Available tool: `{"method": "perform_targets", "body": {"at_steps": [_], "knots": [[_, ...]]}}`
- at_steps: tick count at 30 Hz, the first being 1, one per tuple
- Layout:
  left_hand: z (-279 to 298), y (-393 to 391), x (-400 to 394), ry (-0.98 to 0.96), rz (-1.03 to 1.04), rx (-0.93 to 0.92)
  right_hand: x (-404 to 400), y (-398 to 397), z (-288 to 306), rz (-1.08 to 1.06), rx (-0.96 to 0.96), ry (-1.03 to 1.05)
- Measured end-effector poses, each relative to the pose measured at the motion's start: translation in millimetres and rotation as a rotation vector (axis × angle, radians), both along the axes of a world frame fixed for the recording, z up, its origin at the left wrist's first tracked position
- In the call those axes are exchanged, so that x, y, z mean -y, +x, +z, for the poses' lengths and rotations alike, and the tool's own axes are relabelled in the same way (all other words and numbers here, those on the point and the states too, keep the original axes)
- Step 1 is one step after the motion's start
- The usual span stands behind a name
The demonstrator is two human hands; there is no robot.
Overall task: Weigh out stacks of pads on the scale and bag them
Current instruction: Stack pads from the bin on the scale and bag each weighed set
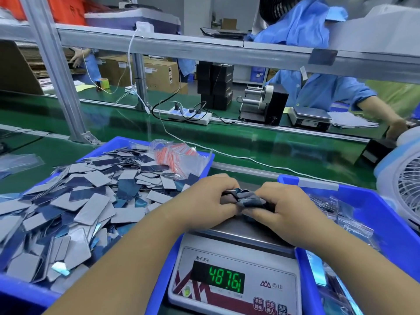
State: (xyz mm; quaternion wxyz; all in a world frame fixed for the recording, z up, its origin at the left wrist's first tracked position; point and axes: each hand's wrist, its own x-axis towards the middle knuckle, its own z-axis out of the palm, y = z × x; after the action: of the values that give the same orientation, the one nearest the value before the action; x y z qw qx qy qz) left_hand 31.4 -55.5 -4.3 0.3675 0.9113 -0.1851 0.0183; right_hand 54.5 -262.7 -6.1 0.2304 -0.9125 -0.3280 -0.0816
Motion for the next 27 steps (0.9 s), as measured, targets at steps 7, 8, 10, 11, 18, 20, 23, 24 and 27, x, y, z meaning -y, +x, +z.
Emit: {"method": "perform_targets", "body": {"at_steps": [7, 8, 10, 11, 18, 20, 23, 24, 27], "knots": [[4, 0, 8, -0.054, -0.033, -0.126, -6, -1, -2, -0.023, -0.067, 0.057], [4, 0, 9, -0.042, -0.039, -0.135, -6, -2, -3, -0.022, -0.058, 0.075], [4, -1, 9, -0.052, -0.031, -0.135, -6, -2, -3, -0.024, -0.065, 0.108], [4, 0, 9, -0.067, -0.021, -0.129, -6, -2, -2, -0.026, -0.067, 0.111], [4, 6, 0, -0.199, -0.004, -0.11, -2, -3, 5, -0.054, -0.054, 0.061], [3, 8, -7, -0.217, 0.006, -0.075, 0, -2, 5, -0.058, -0.071, 0.04], [1, 10, -10, -0.257, 0.034, -0.02, -1, -5, 4, -0.057, -0.055, 0.057], [0, 10, -10, -0.265, 0.056, -0.008, -2, -6, 4, -0.06, -0.049, 0.077], [-1, 12, -12, -0.32, 0.108, -0.044, -1, -5, 5, -0.061, -0.051, 0.107]]}}
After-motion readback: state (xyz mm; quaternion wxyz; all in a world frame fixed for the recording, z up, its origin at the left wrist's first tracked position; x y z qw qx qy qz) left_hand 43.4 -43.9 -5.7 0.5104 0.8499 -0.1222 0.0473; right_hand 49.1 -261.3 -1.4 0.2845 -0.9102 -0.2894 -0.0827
